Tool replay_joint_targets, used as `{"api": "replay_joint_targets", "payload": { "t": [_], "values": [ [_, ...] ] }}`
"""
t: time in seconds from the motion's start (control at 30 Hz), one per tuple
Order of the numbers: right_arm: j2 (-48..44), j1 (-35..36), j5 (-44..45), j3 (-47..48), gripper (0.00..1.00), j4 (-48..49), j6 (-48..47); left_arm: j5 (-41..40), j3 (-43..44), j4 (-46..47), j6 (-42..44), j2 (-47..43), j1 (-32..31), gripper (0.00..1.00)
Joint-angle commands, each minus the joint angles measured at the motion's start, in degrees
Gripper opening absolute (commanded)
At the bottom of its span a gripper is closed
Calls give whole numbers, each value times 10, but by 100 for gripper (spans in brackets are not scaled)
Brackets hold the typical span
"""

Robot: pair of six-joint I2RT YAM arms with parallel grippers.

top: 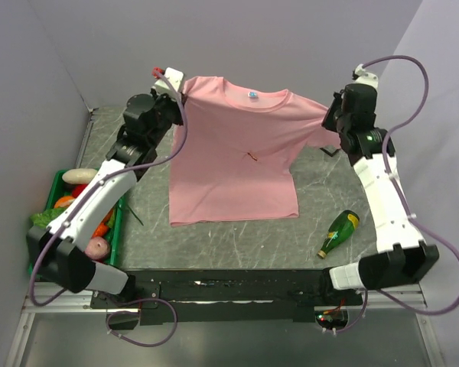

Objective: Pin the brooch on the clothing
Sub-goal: Flatten out the clothing with brooches at the center of the board.

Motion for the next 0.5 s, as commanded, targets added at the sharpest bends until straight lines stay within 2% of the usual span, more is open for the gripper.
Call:
{"api": "replay_joint_targets", "payload": {
  "t": [0.0,0.23,0.37,0.47],
  "values": [
    [-85,18,23,-12,0,28,-28,-7,-1,16,37,-71,-31,1],
    [-188,40,25,-27,0,8,-30,-62,1,-29,49,-144,-103,1],
    [-222,44,11,-28,0,-5,-24,-66,13,-70,28,-169,-112,1],
    [-208,43,-5,-23,0,-4,-25,-79,7,-68,22,-172,-112,1]
  ]
}}
